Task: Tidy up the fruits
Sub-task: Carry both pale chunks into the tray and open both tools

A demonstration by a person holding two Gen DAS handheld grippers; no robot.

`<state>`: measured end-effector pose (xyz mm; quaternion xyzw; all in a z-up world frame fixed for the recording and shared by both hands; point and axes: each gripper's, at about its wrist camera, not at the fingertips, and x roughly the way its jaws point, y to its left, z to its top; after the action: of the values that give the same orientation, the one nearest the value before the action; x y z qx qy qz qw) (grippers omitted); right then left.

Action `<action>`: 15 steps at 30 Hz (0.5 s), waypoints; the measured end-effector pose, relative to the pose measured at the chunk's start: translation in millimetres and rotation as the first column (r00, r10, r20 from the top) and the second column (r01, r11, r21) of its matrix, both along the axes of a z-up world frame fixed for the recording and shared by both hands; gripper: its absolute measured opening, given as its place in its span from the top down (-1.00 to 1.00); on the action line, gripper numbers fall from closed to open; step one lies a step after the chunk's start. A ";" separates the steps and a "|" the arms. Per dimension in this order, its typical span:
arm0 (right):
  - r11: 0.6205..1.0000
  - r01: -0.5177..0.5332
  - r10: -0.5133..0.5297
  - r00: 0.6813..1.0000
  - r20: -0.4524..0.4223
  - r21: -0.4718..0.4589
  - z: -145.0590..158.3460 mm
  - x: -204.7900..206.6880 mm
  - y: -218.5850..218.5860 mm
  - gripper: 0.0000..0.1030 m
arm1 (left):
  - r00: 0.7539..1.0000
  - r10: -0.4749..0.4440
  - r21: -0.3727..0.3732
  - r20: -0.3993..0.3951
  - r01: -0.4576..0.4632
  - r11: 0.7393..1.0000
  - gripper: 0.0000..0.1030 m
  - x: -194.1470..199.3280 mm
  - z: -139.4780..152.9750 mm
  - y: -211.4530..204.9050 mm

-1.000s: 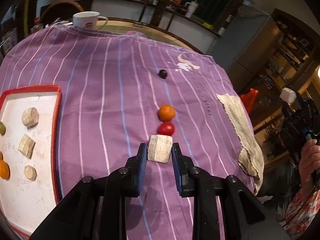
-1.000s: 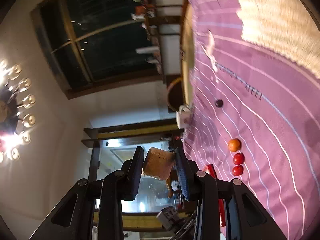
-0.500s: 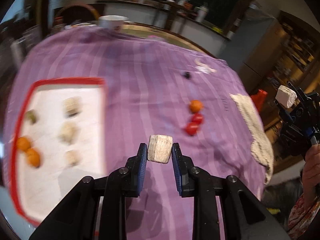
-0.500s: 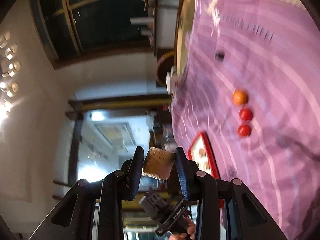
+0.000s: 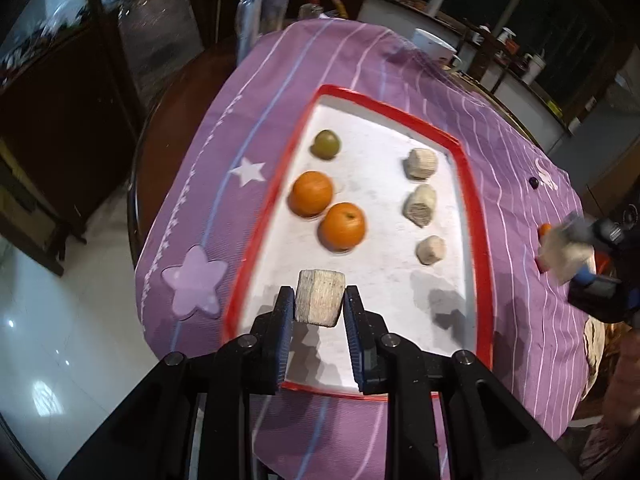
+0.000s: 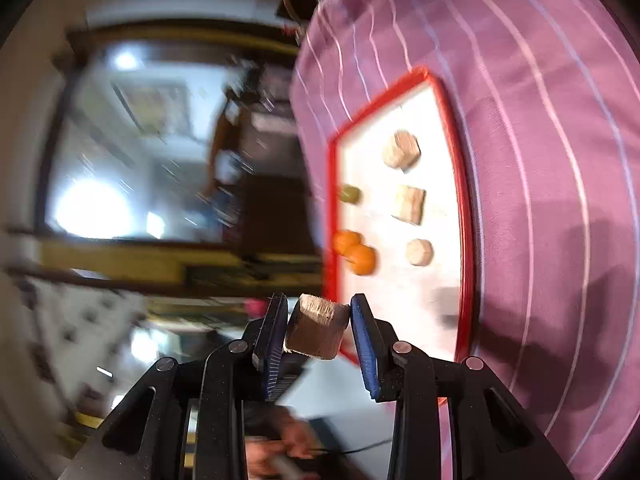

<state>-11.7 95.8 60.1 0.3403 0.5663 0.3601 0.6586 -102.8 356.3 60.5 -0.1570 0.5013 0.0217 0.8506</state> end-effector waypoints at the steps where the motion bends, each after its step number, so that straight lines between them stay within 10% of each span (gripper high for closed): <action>1: 0.997 -0.021 0.024 0.999 0.037 -0.068 0.4 -3.1 10.9 0.31 | 1.000 -0.001 -0.004 0.002 0.001 1.000 0.53 0.8 -0.4 1.1; 7: 0.924 -0.064 0.155 0.964 0.215 -0.378 -8.5 -17.4 57.5 0.31 | 0.999 -0.034 0.015 -0.007 0.034 0.999 0.53 18.9 -11.1 -5.7; 15: 0.859 -0.034 0.201 0.940 0.277 -0.511 -28.0 -18.3 74.1 0.27 | 0.997 -0.069 0.134 -0.040 0.074 0.988 0.53 38.9 -23.3 -24.2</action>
<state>-30.0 169.9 32.1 0.0598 0.5454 0.2918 0.7835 -64.0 332.1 37.3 -0.0803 0.5189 0.0280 0.8506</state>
